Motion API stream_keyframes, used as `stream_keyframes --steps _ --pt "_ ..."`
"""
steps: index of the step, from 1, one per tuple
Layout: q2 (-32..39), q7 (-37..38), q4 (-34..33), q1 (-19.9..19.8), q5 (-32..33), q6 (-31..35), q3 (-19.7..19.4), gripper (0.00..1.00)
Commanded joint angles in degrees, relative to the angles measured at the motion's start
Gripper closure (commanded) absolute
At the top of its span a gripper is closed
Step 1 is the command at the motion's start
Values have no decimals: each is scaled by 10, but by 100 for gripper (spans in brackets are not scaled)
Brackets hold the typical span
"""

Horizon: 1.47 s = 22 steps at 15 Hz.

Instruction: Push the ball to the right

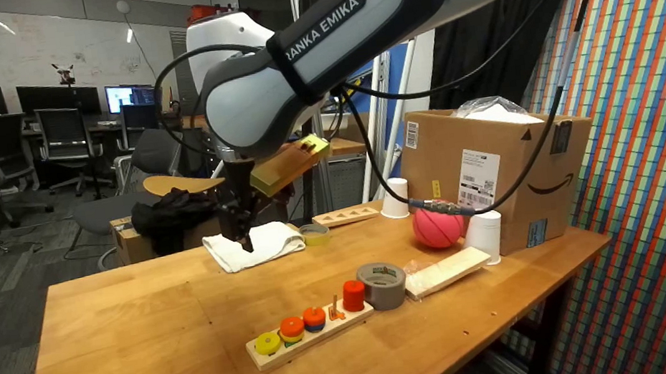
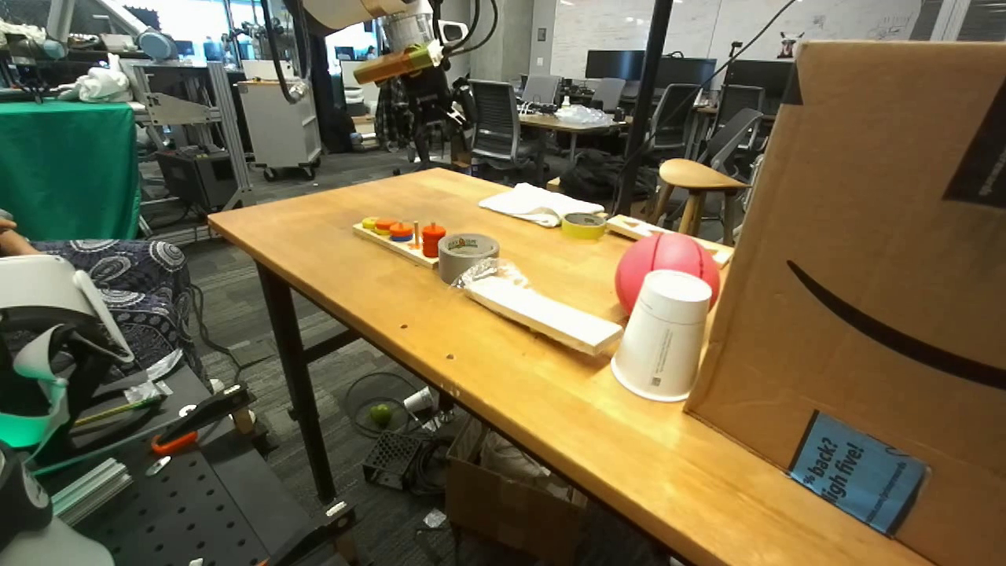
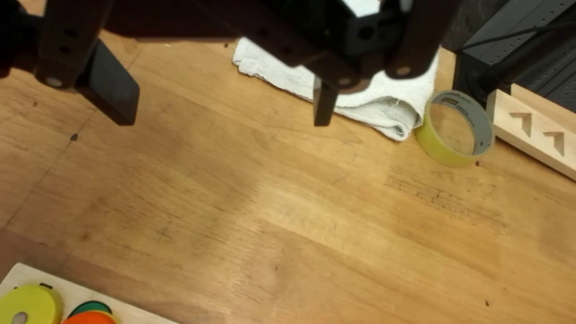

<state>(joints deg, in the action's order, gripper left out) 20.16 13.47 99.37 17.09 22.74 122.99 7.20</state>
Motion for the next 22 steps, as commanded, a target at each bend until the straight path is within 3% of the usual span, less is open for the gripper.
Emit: stream_keyframes --steps 1,22 --pt "1 -10 -7 2 -14 -14 3 0" --pt "79 -15 -94 -34 -37 -31 -35 0"
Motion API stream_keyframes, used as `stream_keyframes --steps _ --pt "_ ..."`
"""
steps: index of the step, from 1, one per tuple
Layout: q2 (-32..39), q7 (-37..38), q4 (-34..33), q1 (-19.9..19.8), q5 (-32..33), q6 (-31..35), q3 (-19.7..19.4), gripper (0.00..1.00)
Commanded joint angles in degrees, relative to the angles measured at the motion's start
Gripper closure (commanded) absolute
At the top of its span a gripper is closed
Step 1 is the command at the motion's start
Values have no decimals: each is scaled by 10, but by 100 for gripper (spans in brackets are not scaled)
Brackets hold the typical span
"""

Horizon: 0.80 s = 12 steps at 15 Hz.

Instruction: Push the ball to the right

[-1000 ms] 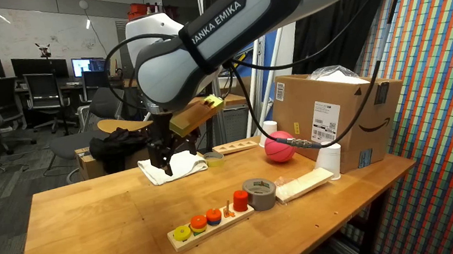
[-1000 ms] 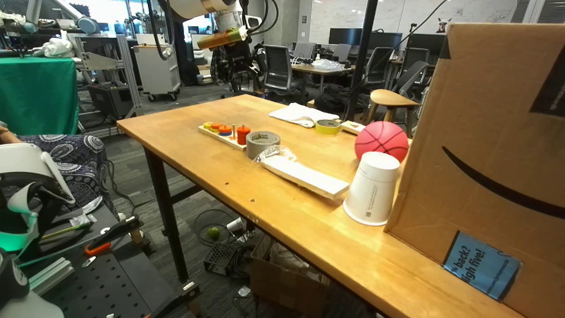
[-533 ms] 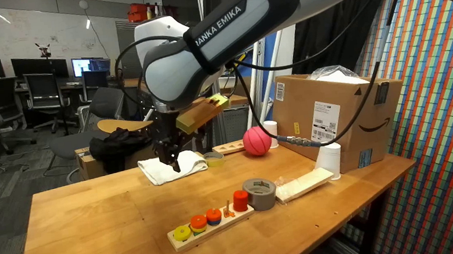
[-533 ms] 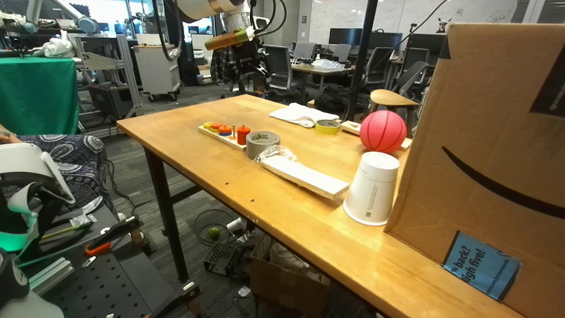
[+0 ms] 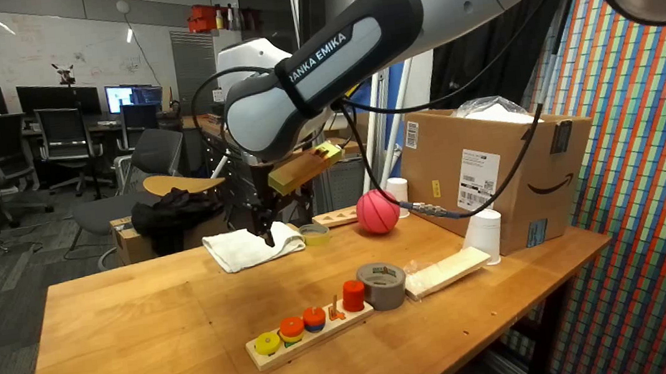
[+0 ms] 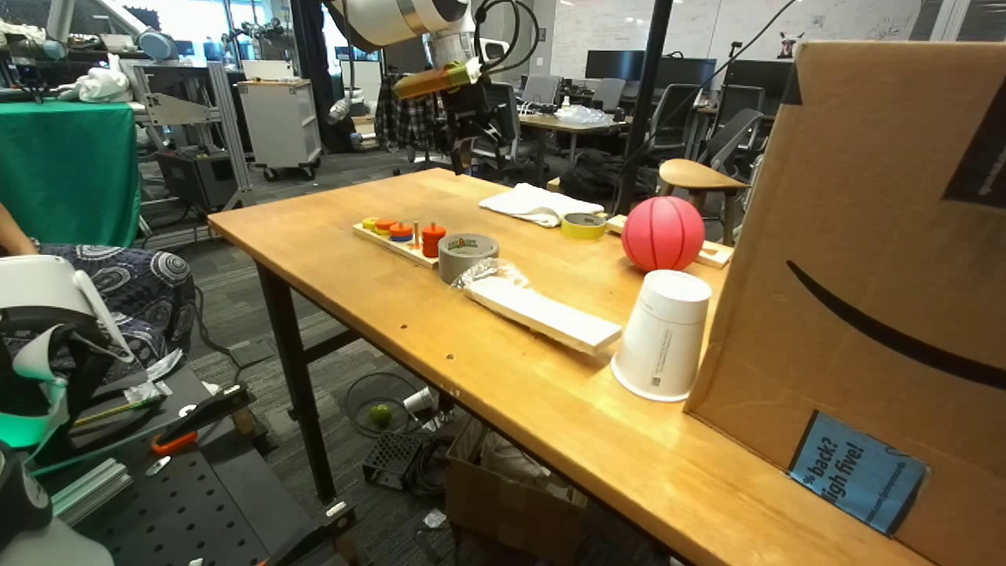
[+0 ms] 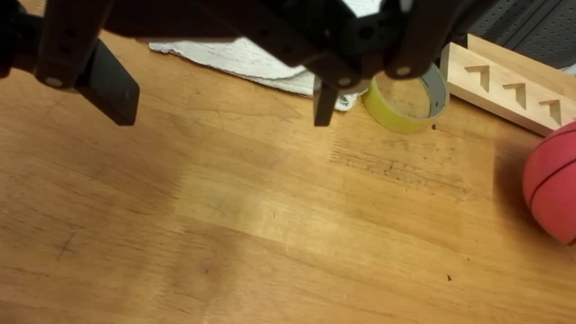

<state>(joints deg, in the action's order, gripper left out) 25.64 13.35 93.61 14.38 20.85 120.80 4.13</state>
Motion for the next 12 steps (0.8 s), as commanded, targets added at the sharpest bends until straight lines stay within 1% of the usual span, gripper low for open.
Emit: stream_keyframes --steps 1,4,6,10,12 --pt "30 -15 -40 -12 -24 -8 -7 0" --pt "41 -15 -44 -28 -42 -4 -16 0" --pt "39 -14 -34 -38 -47 3 -24 0" --pt "31 -13 -19 -51 -35 4 -43 0" --pt "27 -27 -13 -56 -28 4 -48 0"
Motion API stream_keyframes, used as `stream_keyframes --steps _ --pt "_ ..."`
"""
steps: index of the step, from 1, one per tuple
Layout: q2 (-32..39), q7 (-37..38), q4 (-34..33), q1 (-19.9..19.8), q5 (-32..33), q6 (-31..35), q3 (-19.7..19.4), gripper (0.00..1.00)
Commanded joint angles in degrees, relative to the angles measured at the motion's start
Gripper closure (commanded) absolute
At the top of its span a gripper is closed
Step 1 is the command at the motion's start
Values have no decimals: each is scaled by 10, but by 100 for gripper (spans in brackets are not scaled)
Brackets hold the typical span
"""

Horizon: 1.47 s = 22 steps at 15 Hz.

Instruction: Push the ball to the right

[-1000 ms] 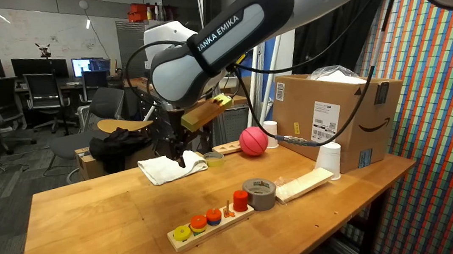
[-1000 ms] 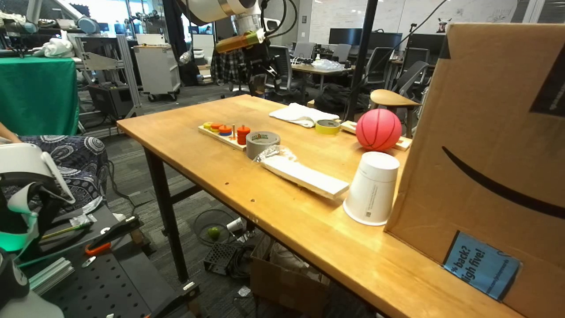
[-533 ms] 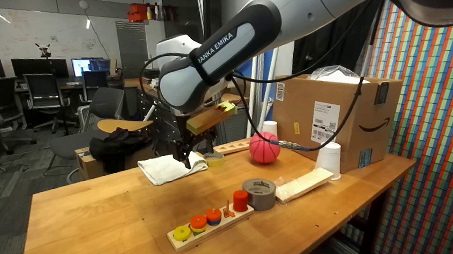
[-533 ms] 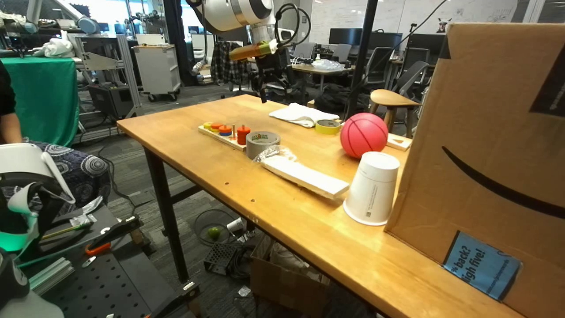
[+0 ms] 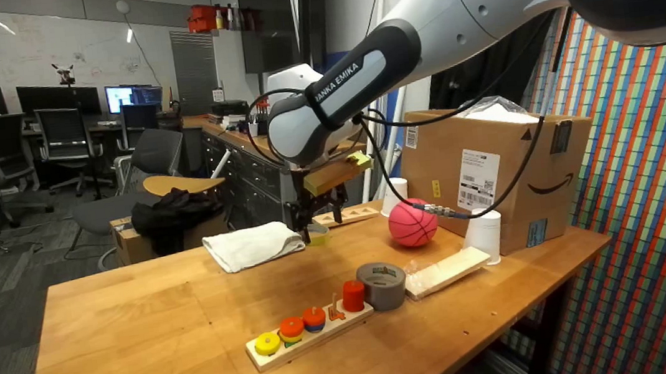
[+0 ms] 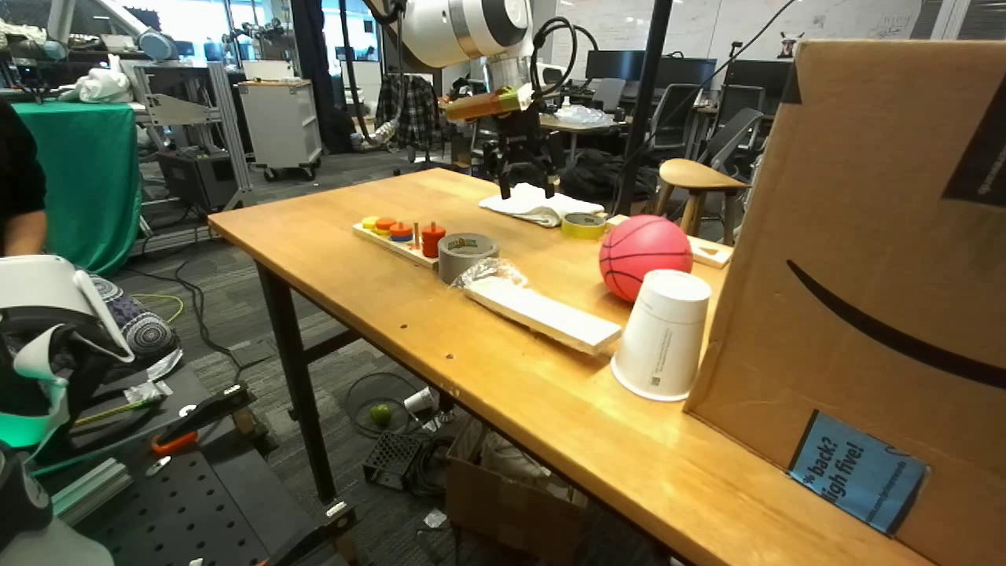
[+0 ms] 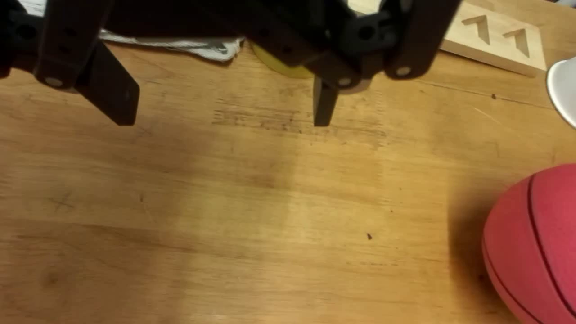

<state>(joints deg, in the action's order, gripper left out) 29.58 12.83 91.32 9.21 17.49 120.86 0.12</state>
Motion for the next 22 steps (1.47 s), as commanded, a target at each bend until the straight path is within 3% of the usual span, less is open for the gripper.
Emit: stream_keyframes --steps 1,6,14,17,22 --pt "-16 -43 14 -8 6 5 -6 0" --pt "-35 -221 35 -47 -35 20 31 0" --pt "-46 -509 29 -138 -199 0 95 0" --pt "-41 -562 16 -150 -229 -30 91 0" --pt "-47 -539 25 -126 -182 -14 66 0"
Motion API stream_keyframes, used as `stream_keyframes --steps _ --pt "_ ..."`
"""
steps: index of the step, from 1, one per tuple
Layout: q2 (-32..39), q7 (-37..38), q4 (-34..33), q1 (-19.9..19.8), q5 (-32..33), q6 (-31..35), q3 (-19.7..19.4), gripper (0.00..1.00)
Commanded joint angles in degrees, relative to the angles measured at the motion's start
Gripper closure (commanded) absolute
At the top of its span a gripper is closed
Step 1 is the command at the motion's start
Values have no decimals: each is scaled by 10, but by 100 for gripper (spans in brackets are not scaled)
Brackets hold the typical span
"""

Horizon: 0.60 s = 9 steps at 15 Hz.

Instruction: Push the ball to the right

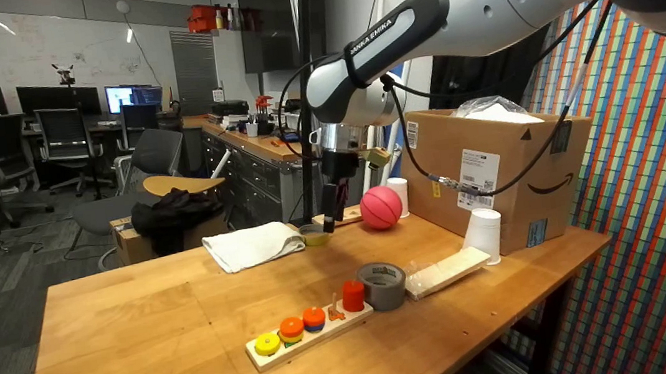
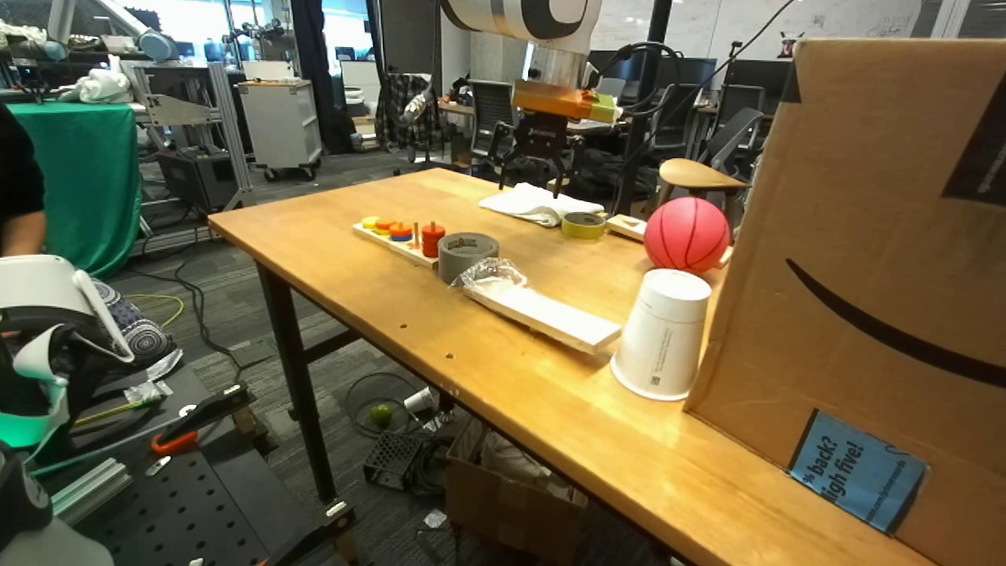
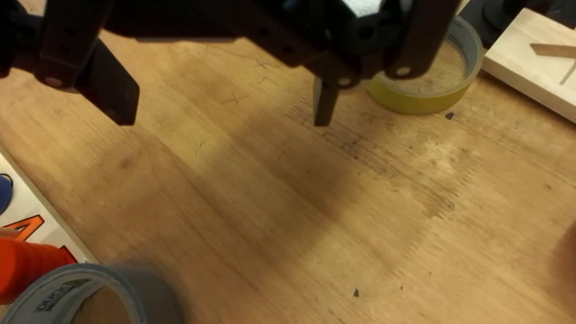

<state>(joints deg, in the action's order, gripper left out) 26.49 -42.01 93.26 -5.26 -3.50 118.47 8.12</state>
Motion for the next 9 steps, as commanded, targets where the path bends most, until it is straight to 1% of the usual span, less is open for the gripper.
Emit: stream_keyframes --steps 1,4,9 --pt "-20 15 9 26 48 16 -18 0" --pt "-21 53 7 56 133 32 -34 0" --pt "-12 120 -2 89 242 30 -51 0"
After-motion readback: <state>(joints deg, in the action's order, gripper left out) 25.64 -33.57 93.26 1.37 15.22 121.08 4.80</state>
